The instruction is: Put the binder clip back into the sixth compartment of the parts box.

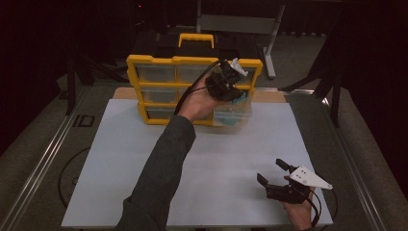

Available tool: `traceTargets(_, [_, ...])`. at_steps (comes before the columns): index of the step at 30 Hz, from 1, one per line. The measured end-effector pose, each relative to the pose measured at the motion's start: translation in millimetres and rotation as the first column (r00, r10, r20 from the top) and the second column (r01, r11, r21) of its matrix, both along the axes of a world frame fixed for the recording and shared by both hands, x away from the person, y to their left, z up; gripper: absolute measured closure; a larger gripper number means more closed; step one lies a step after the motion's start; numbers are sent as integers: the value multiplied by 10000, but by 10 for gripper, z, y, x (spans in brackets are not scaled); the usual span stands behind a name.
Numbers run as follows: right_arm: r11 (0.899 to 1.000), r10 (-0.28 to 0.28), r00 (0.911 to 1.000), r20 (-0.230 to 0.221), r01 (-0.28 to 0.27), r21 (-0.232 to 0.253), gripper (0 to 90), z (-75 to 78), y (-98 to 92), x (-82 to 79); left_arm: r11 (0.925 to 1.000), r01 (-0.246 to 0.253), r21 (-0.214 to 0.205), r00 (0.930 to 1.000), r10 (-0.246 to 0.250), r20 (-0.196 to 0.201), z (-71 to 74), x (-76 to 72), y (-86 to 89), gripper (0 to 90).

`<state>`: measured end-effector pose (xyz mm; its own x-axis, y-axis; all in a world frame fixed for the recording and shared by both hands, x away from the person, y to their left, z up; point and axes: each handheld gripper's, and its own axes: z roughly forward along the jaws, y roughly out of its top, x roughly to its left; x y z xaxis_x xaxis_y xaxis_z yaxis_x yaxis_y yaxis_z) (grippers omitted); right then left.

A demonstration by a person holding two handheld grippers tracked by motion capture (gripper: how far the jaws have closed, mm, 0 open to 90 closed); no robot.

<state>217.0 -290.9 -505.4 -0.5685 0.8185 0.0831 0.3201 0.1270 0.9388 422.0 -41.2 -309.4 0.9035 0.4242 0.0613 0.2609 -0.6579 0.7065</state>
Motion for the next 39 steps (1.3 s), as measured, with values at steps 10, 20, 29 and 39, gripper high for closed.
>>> traceTargets(10, [10000,-21,10000,19,21,13,87,2,-5,0,9958,-915,-67,9957,914,-138,-79,9,32,148])
traceTargets(20, [10000,13,10000,-12,-13,10,87,3,13,0,9911,-1328,-55,9910,1327,-157,-170,-16,271,47])
traceTargets(29, [10000,11,10000,14,-11,-33,87,5,20,0,9877,-1555,-153,9878,1555,12,-153,-123,567,34])
traceTargets(39, [10000,-42,10000,27,42,-13,87,12,24,-11,9809,-1854,-581,9814,1879,399,-160,-344,1026,10])
